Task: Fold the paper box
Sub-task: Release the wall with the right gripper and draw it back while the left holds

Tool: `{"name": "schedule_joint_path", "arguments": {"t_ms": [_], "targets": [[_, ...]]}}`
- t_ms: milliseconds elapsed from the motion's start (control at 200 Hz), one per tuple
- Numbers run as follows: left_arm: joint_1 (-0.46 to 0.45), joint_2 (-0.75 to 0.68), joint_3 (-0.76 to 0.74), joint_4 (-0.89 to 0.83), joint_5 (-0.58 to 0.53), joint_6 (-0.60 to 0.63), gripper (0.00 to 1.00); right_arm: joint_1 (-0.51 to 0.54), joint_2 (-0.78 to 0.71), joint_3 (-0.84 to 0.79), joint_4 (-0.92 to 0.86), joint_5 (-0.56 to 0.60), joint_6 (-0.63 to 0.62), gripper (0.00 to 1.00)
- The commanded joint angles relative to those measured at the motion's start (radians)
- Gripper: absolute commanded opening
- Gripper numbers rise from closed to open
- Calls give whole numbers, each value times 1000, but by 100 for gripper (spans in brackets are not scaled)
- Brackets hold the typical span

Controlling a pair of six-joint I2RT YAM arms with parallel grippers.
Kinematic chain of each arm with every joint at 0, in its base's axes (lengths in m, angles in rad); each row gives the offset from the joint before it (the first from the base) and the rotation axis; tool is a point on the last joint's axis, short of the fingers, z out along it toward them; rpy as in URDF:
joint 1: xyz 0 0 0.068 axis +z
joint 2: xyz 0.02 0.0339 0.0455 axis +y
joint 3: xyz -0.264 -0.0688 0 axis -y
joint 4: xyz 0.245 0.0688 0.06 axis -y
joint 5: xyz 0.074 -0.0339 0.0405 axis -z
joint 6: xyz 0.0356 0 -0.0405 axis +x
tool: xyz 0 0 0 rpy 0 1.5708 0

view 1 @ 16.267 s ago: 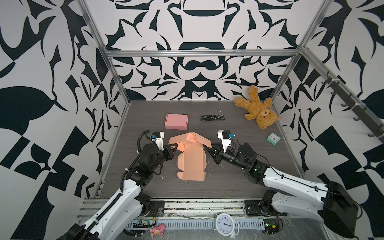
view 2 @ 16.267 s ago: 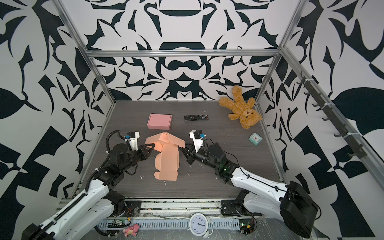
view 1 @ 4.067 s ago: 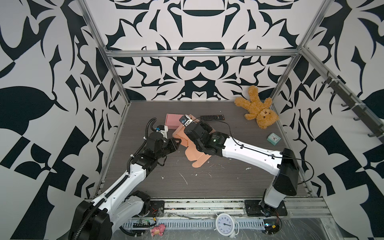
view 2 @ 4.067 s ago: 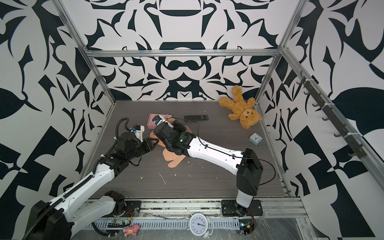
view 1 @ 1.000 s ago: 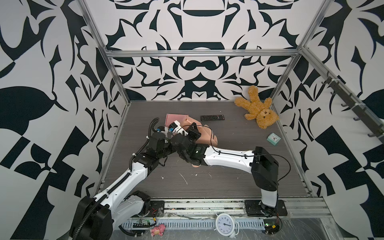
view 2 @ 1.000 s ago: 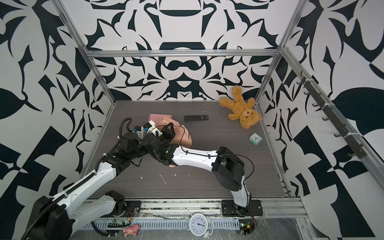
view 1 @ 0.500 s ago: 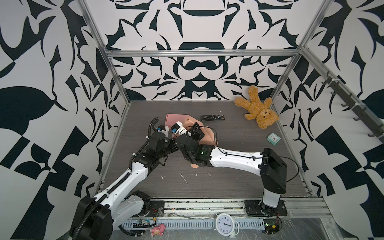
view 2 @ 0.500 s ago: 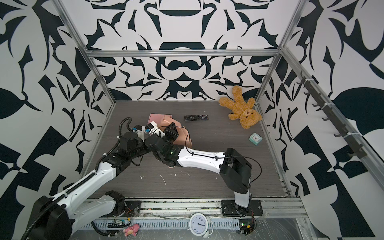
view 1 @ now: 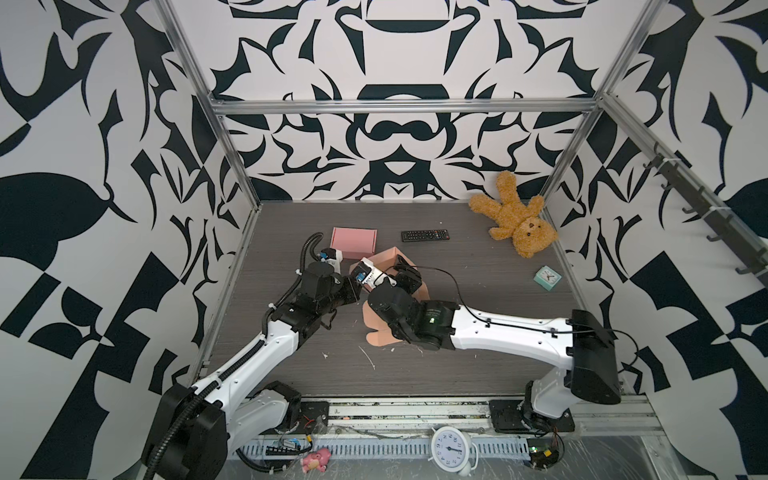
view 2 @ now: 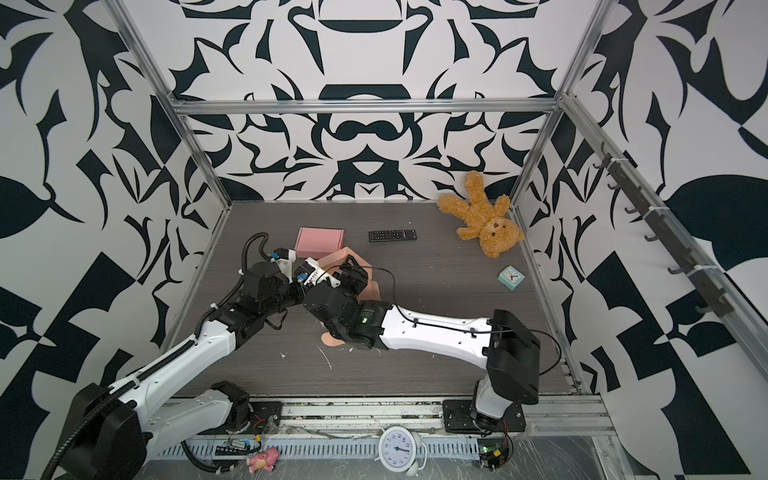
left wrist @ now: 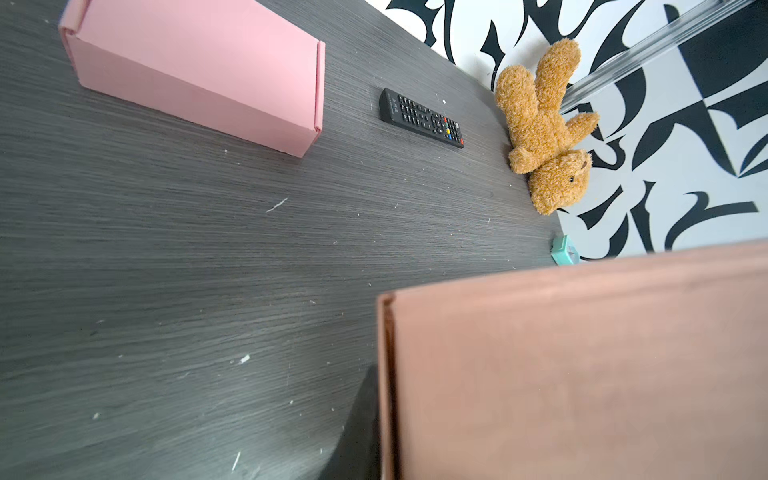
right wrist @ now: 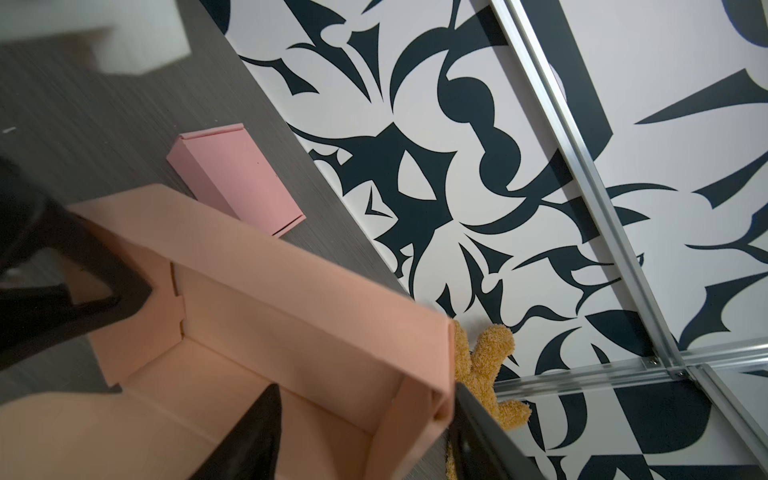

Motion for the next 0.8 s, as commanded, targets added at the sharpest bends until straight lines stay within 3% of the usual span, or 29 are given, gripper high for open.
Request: {"name": "schedule_joint_path", "arguments": {"t_ms": [0,215,385,480,795], "targets": [[-3,30,39,-11,-26,59,16,0,-100,30,-141,-126,197,68],[-6,122,62,-19,-15,135,16,-103,-203,61,-305,-421,370,73],[-35,179,68,2,-21,208,16,-263,-262,-24,-263,-716,453,73],[-75,245,81,9,-52,257,16,-306,-269,-49,-252,-795,465,73],[-218,384,101,79,-196,376,17,-393,-251,-164,-175,-905,506,72]]}}
